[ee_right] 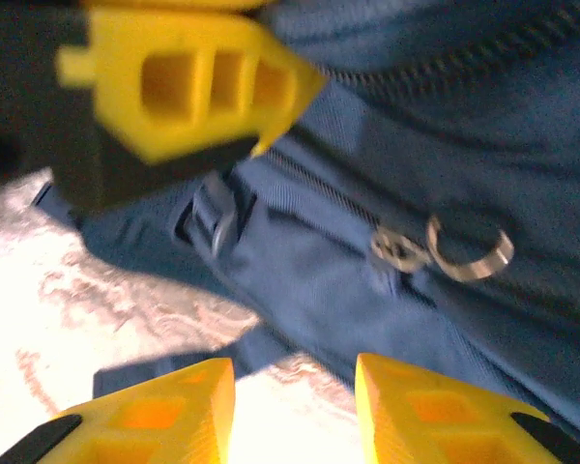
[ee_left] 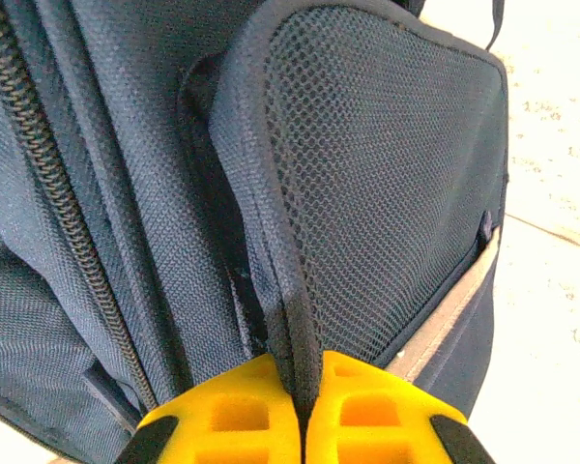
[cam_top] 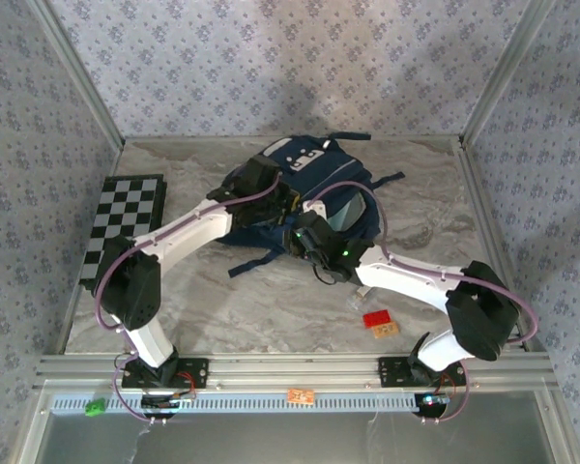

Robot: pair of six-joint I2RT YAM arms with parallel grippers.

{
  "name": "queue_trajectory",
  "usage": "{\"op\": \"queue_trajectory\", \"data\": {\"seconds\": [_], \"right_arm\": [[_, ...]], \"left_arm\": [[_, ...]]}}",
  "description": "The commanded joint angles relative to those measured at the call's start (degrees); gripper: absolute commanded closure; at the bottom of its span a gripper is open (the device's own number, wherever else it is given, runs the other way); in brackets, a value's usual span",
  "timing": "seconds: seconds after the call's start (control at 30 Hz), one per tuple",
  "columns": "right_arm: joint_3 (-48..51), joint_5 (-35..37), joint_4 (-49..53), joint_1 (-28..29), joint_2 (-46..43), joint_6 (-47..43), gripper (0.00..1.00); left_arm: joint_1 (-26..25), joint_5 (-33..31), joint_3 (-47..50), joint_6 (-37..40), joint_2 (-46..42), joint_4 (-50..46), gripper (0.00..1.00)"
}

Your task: Pack books, pencil case, and school supplies into a backpack

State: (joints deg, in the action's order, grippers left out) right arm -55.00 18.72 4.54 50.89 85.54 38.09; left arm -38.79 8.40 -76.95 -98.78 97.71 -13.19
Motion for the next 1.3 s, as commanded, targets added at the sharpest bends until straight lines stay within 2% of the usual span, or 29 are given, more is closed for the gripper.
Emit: {"op": "queue_trajectory", "data": {"seconds": [0.0,0.23,0.33,0.43,0.7,0.8,0.93,1.03,1.13,1.27], "right_arm": [[-1.65,9.19,2.13,-0.07,0.55,1.53,0.56],[-0.68,19.93,12.92,0.63,-1.93,10.36,0.48],[-0.98,20.15,16.65,-0.66,-2.48,12.38,0.47],[-0.14,18.86,14.33,-1.76,-2.74,10.72,0.54],[1.33,17.71,12.15,-6.26,-2.50,8.49,0.65],[1.23,17.16,11.66,-7.41,-1.80,7.97,0.73],[2.11,14.53,8.81,-8.35,-2.09,6.34,0.76],[2.16,12.12,7.20,-8.52,-3.30,5.01,0.88],[1.36,10.44,9.37,-8.30,-4.80,3.12,0.97],[1.08,7.80,14.18,-8.32,-7.38,1.29,1.00]], "left_arm": [[-2.94,4.52,-2.12,-3.58,-1.88,6.64,1.00],[-5.56,3.41,-5.36,-5.26,0.46,5.50,1.00],[-6.22,1.60,-5.86,-5.07,0.35,4.59,1.00],[-6.73,1.69,-6.68,-5.15,0.70,4.31,1.00],[-7.27,1.02,-6.84,-4.92,0.48,4.14,1.00],[-7.35,0.92,-6.66,-4.92,0.36,4.10,1.00],[-7.22,0.32,-6.55,-4.47,0.37,3.79,1.00],[-6.83,-0.22,-6.38,-3.52,0.37,3.10,1.00],[-5.47,-1.26,-6.63,-0.27,0.31,1.00,1.00],[-2.12,-2.63,-8.65,7.27,0.62,-3.21,1.00]]}}
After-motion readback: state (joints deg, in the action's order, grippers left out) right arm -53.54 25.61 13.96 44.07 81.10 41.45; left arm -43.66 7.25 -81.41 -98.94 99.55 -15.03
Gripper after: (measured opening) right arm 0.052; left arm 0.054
